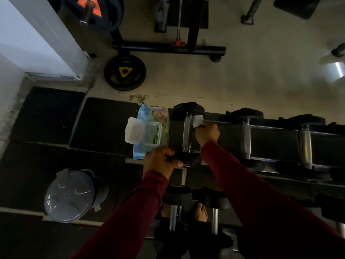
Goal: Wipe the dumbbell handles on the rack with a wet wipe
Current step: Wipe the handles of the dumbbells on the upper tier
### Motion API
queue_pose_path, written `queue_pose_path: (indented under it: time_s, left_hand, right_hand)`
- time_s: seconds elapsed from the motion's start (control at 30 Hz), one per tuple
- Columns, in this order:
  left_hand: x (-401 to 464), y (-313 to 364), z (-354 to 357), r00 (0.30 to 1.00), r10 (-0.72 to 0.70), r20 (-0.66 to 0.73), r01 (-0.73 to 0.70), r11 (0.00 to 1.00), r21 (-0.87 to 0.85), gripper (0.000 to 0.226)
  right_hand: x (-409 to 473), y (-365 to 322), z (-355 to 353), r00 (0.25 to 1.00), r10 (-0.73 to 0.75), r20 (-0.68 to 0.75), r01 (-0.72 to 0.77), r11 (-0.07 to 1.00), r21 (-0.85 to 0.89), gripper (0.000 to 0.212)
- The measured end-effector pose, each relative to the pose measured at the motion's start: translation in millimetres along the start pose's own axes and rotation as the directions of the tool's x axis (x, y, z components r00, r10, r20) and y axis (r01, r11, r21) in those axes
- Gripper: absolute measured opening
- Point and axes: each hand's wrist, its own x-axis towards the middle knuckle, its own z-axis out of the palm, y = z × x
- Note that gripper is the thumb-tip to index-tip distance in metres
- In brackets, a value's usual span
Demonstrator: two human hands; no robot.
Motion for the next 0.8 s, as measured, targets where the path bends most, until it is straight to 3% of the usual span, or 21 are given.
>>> queue_pose_path:
  time_s: [0.07,0.13,0.2,0.27,0.37,0.47,0.5,0.53,0.63,0.67,0.8]
  left_hand:
    - [-0.1,-0.1,0.6,1.0,-0.002,-0.003,0.002,1.0,-0.003,0.04]
    - [0.1,-0.5,1.2,1.0,-0.001,-0.009,0.001,1.0,-0.005,0.039]
    - [-0.1,-0.2,1.1,1.0,-0.001,-0.012,0.001,1.0,-0.01,0.037]
    - [-0.9,0.6,0.9,1.0,-0.001,-0.014,0.001,1.0,-0.012,0.036]
    - [-1.8,0.7,0.1,1.0,0.0,-0.007,0.0,1.0,-0.019,0.036]
    - [-1.8,0.5,0.1,1.0,0.015,-0.007,-0.015,1.0,0.011,0.04]
    - [-1.9,0.8,0.1,1.0,0.021,-0.006,-0.021,1.0,0.02,0.041]
    - [-2.0,1.4,-0.2,1.0,0.025,-0.005,-0.025,0.999,0.022,0.041]
    - [-2.0,1.3,-0.6,1.0,0.027,-0.004,-0.027,0.999,0.019,0.041]
    - [-2.1,1.5,-0.8,1.0,0.029,-0.007,-0.029,0.999,0.017,0.04]
    - [-1.5,0.3,-0.7,0.999,0.032,-0.023,-0.031,0.999,0.01,0.037]
  right_hand:
    - [-8.3,0.5,0.3,0.982,-0.188,0.011,0.188,0.974,-0.129,0.011]
    - [-15.6,6.9,-0.6,0.897,-0.438,0.065,0.437,0.854,-0.28,0.017]
    - [-14.3,13.1,-0.3,0.79,-0.596,0.142,0.601,0.707,-0.372,0.03]
    - [-9.4,15.7,-3.0,0.746,-0.629,0.22,0.65,0.614,-0.449,0.043]
    - [-10.5,22.1,-4.9,0.673,-0.646,0.359,0.727,0.491,-0.479,0.043]
    - [-13.4,17.7,-1.0,0.649,-0.65,0.395,0.761,0.555,-0.337,0.033]
    - [-11.2,12.3,-2.1,0.613,-0.663,0.431,0.785,0.443,-0.434,0.039]
    - [-9.8,9.7,-1.9,0.6,-0.666,0.443,0.788,0.396,-0.472,0.048]
    - [-8.8,12.4,-9.9,0.597,-0.681,0.425,0.783,0.377,-0.496,0.064]
    - [-9.6,17.3,-11.3,0.596,-0.696,0.401,0.787,0.409,-0.461,0.063]
    - [-14.6,27.1,-4.4,0.734,-0.6,0.319,0.679,0.655,-0.331,0.062]
